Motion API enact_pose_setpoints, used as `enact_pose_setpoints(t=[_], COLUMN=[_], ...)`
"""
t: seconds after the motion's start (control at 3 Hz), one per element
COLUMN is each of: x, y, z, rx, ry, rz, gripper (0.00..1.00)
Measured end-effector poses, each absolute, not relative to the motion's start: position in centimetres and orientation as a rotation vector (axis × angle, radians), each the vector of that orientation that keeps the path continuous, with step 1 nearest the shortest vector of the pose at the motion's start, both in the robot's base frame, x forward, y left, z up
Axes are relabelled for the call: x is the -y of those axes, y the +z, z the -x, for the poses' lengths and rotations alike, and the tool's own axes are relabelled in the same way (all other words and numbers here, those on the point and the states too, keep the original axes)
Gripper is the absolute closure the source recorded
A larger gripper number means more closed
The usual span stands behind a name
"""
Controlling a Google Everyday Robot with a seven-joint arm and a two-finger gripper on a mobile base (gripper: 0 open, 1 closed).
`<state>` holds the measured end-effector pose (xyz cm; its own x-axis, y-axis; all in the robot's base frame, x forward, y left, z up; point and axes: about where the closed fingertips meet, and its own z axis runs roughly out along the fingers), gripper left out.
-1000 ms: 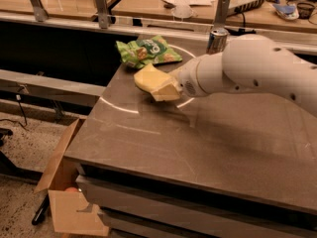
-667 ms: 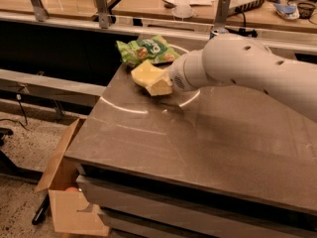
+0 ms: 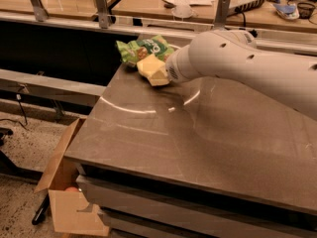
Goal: Move sponge near green rice chip bag
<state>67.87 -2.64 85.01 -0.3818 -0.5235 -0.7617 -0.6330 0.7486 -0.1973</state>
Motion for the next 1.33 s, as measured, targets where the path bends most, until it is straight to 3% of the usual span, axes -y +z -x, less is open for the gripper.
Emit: enact_pose_setpoints(t=[0.33, 0.67, 1.33], x=[3.2, 3.8, 10.7], y=[84.2, 83.9, 85.7], z=[-68.0, -67.5, -62.5], rx=[-2.096, -2.108, -2.105], ry=[0.143, 0.14, 0.152], rz=[0.846, 0.828, 0.727], gripper=[0.19, 0.0, 0.0])
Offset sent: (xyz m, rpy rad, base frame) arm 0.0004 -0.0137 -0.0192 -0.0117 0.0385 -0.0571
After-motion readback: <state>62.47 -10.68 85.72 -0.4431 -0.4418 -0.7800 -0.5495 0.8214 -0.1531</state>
